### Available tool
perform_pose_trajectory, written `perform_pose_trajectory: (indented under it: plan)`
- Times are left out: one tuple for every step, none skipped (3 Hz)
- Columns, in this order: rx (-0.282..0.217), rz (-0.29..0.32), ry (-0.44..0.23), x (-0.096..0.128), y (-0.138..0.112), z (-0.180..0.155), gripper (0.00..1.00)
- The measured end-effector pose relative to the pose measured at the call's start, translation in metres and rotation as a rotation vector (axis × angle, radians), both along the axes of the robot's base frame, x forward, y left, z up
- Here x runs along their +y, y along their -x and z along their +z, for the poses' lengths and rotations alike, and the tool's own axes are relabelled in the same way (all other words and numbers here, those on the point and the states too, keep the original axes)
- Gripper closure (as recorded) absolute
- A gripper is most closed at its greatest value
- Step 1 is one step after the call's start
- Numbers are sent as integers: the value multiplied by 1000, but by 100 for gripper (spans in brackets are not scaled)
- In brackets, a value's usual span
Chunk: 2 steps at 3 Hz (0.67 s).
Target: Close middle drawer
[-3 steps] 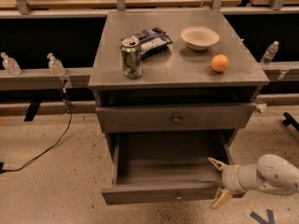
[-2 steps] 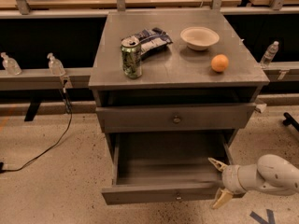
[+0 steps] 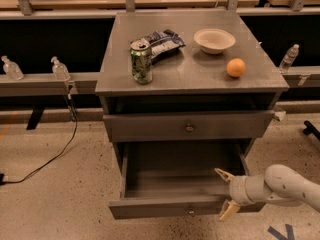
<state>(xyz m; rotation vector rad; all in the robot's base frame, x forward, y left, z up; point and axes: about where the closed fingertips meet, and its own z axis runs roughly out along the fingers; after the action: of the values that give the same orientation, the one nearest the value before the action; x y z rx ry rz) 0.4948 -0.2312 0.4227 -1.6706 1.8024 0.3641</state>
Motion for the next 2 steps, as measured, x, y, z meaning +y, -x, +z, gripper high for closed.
perform_pose_trajectory:
  plan:
    - [-41,-23,22,7,-18,-7,12]
    - [-54,-35,27,8,-25,-7,15]
